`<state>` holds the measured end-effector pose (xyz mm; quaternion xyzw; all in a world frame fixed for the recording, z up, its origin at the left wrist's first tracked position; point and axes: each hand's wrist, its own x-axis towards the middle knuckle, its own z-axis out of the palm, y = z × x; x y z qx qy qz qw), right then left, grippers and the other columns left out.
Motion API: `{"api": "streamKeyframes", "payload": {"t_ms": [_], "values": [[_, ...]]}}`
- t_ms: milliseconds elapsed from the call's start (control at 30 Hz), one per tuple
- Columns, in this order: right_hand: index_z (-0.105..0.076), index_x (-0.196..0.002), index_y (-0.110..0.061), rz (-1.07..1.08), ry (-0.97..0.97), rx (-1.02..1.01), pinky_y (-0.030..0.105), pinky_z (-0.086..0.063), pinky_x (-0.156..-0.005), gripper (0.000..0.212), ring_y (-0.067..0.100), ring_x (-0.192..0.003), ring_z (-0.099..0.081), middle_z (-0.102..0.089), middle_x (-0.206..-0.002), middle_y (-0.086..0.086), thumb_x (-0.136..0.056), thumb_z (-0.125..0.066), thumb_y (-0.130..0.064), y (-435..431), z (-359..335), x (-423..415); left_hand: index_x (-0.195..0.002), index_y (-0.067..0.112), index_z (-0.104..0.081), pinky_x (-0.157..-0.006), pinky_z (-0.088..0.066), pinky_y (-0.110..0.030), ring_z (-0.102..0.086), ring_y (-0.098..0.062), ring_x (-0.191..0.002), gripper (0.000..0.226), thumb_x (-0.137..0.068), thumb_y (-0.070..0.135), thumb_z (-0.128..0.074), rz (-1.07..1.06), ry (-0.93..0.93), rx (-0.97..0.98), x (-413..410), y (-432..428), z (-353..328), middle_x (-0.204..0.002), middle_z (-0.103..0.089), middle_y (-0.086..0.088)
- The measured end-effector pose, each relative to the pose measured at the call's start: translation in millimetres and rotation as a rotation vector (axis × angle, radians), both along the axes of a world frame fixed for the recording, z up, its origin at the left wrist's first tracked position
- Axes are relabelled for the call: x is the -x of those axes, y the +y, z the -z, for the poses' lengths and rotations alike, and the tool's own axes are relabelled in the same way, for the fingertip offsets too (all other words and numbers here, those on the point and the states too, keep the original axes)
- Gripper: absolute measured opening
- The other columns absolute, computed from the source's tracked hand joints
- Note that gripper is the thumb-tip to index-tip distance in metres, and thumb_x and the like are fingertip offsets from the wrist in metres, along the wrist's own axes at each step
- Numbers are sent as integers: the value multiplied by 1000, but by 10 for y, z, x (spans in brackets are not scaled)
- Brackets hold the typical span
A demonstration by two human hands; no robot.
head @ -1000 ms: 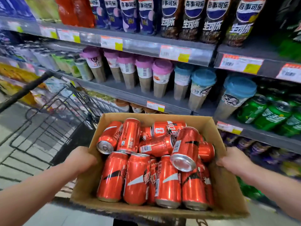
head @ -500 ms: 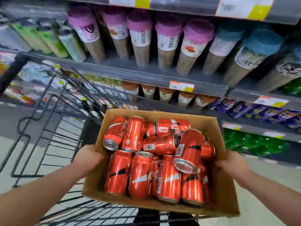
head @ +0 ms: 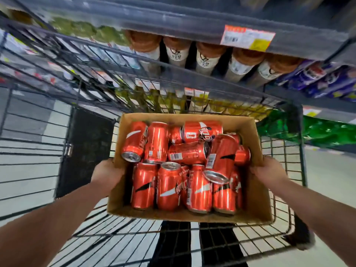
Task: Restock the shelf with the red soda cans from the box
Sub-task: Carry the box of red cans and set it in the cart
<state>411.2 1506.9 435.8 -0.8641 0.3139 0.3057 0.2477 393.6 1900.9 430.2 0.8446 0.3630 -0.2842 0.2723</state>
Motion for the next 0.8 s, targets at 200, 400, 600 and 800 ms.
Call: {"api": "streamKeyframes", "payload": {"t_ms": [200, 400, 600, 800], "values": [[-62, -93, -10, 6, 10, 12, 31, -44, -68, 13, 29, -81, -58, -62, -86, 13, -81, -62, -13, 36, 438, -107, -90, 5, -68, -79, -54, -45, -64, -35, -83, 17, -76, 14, -66, -62, 42, 34, -75, 20, 514, -88, -69, -20], [-63, -101, -6, 7, -4, 47, 37, -47, -77, 19, 38, -96, -61, -66, -102, 22, -83, -61, -12, 61, 763, -100, -89, 13, -66, -74, -50, -38, -62, -31, -83, 13, -76, 13, -67, -133, 60, 53, -91, -72, 898, -87, -65, -15], [-62, -105, -15, 63, 7, 76, 42, -49, -87, 21, 38, -99, -61, -67, -104, 17, -85, -58, -16, 102, 972, 2, -106, 14, -64, -85, -50, -41, -63, -35, -92, 32, -76, 21, -69, -180, 67, 36, 37, -64, 1211, -101, -67, -17], [-57, -117, -14, 32, 103, -46, 37, -49, -84, 31, 34, -99, -61, -65, -108, 15, -85, -58, -15, 49, 920, -25, -124, 16, -51, -89, -50, -49, -59, -40, -102, 45, -81, 15, -65, -121, 141, 86, 7, -54, 1112, -111, -63, -18]]}}
